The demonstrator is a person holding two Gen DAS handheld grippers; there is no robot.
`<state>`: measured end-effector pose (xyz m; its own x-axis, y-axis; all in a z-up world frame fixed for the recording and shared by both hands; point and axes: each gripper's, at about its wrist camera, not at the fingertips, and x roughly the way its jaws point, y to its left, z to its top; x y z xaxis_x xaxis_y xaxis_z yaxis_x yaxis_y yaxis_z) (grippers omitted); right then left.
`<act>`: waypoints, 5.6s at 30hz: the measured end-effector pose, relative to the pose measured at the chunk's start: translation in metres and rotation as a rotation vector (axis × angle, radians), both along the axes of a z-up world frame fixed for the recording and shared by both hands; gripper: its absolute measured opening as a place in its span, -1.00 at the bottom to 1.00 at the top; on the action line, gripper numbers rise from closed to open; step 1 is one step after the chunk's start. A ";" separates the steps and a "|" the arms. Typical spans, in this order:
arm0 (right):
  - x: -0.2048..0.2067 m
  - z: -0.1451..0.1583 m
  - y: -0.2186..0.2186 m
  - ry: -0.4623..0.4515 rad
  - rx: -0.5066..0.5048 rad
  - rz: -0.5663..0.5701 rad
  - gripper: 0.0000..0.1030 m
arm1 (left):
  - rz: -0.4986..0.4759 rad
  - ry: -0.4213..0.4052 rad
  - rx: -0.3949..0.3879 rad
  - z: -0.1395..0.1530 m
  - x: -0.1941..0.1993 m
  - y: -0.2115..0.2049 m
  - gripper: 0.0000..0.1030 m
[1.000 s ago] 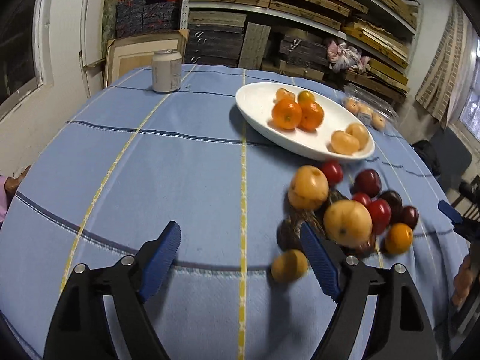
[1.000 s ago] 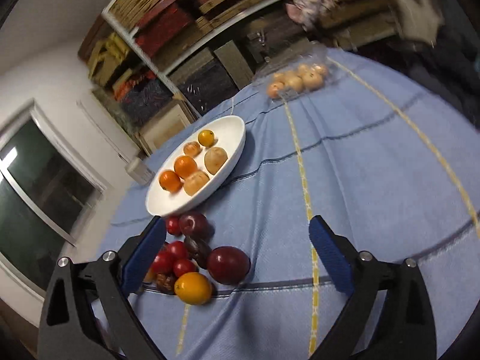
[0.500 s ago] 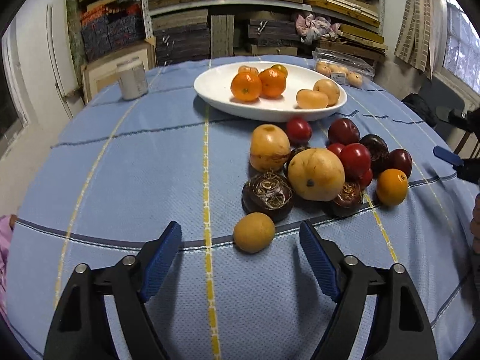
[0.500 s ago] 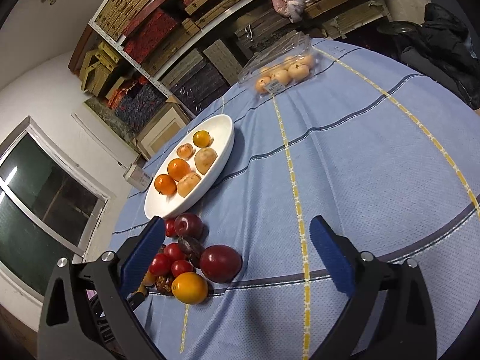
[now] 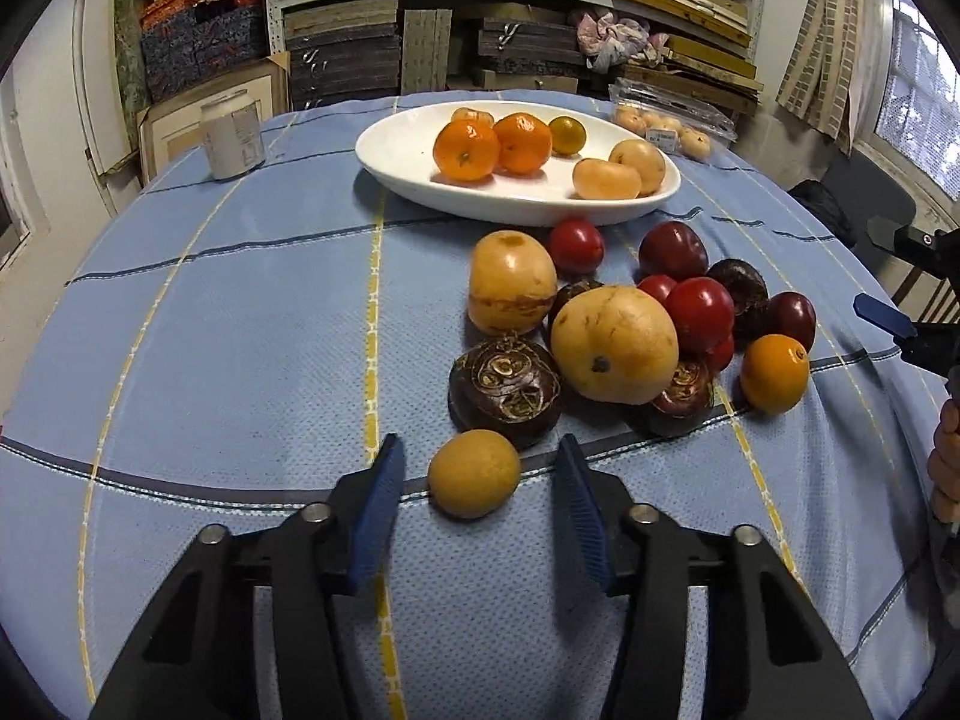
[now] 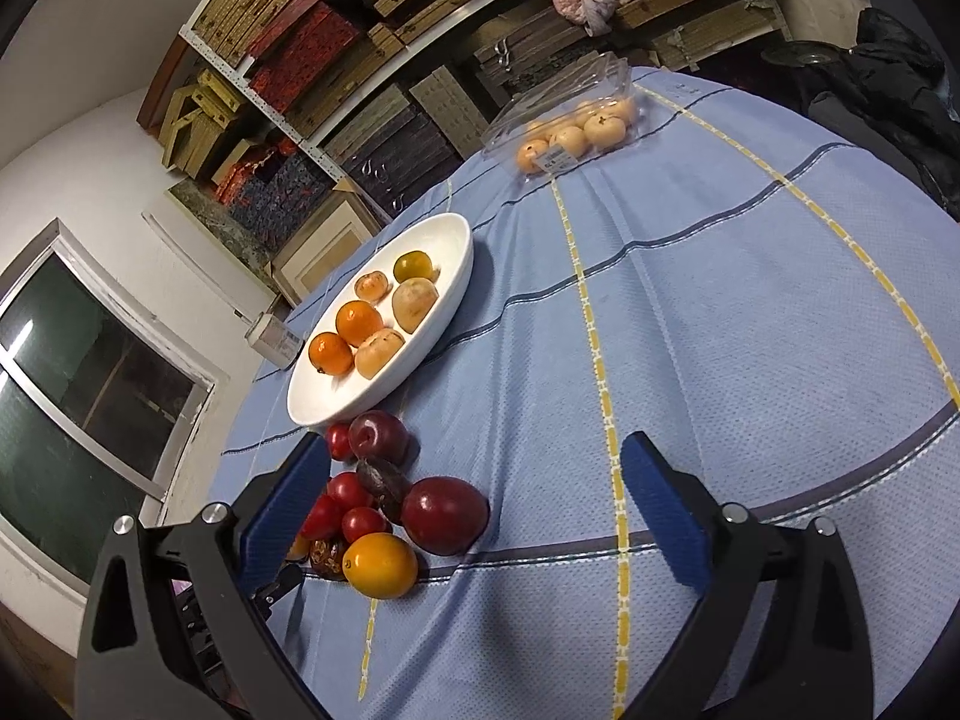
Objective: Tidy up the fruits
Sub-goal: 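Withdraw both open tools away from the plate, then grasp the small brown fruit with left tool while right tool approaches the orange tomato, then close right tool on the orange tomato while left tool holds the brown fruit, then carry both fruits onto the white plate and open both tools, then withdraw both open tools from the plate toward the fruit pile, then grasp the large pale round fruit with left tool while right tool grasps the dark red apple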
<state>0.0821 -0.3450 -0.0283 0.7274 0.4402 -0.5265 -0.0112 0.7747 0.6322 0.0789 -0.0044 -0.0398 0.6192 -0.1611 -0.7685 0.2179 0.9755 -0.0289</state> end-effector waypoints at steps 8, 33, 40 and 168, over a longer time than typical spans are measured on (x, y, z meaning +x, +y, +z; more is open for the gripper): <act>-0.001 0.000 0.003 0.000 -0.007 0.008 0.85 | -0.005 0.002 -0.034 0.000 0.001 0.004 -0.39; -0.053 0.006 0.118 -0.178 -0.493 0.338 0.13 | 0.048 -0.037 -0.048 0.008 -0.007 0.019 -0.44; -0.037 -0.001 0.125 -0.121 -0.481 0.350 0.07 | 0.036 -0.034 -0.044 0.008 -0.008 0.016 -0.44; -0.013 0.025 0.032 -0.121 -0.230 0.044 0.91 | 0.033 -0.026 -0.034 0.003 0.024 -0.010 0.50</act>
<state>0.0689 -0.3129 -0.0031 0.7736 0.3516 -0.5272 -0.1129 0.8951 0.4313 0.1027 -0.0142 -0.0365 0.6444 -0.1659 -0.7465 0.1869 0.9808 -0.0566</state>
